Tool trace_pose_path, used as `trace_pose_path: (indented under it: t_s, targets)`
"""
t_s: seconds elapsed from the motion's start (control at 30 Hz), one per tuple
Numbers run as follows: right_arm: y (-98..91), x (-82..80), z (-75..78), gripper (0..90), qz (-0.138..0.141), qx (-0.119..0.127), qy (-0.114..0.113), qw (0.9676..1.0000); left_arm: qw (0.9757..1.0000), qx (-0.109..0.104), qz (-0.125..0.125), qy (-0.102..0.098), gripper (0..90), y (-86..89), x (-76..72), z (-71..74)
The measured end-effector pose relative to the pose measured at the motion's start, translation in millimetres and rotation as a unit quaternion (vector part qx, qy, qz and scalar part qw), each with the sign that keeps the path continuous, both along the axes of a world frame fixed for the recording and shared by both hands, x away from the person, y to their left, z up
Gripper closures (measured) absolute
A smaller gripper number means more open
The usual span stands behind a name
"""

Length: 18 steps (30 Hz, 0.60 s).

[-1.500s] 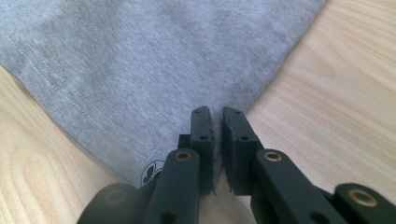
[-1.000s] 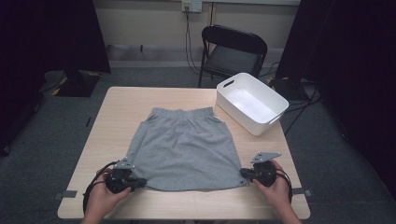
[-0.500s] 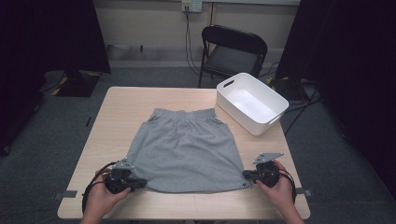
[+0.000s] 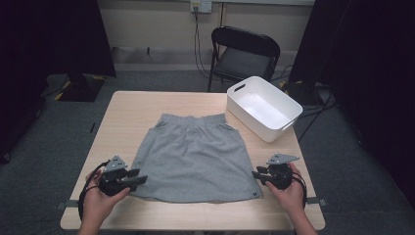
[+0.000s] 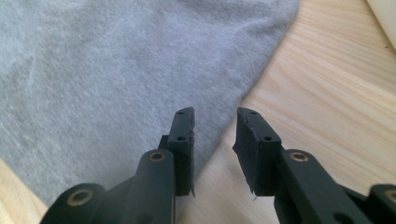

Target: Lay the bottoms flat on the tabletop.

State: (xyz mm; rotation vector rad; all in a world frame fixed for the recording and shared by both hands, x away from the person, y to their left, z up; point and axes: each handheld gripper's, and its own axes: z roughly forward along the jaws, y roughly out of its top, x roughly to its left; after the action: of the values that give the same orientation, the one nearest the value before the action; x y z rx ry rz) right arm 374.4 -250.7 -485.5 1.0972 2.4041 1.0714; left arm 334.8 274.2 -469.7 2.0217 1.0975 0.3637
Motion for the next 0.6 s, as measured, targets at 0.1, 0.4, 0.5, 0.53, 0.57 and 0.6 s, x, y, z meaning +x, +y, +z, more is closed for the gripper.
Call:
trace_pose_path:
  t_s: [0.1, 0.4, 0.5, 0.53, 0.57, 0.6]
  targets:
    - [2.6, 1.7, -2.0, 69.5, -0.001, -0.004, -0.007, 1.0, 0.9994, -0.001, 0.035, -0.008, 50.2, 13.8, 4.0, -5.5]
    - [7.0, 13.6, -8.0, 70.5, -0.028, -0.011, -0.011, 0.9995, 0.9962, 0.012, 0.083, 0.02, 56.9, 24.7, 12.0, -20.7]
    - [9.9, 18.1, -12.9, 70.5, -0.028, -0.015, -0.004, 0.9995, 0.9955, 0.031, 0.081, 0.039, 69.1, 20.7, 14.1, -24.0]
    - [11.1, 18.7, -13.9, 72.2, -0.029, -0.015, -0.005, 0.9994, 0.9956, 0.036, 0.076, 0.041, 74.8, 19.2, 14.3, -25.0]
    - [11.9, 19.0, -13.7, 76.7, -0.027, -0.018, -0.007, 0.9995, 0.9954, 0.037, 0.078, 0.042, 76.2, 18.2, 14.7, -24.9]
    - [12.8, 18.9, -13.1, 79.9, -0.021, -0.018, -0.006, 0.9996, 0.9953, 0.038, 0.076, 0.046, 77.8, 16.9, 14.7, -24.4]
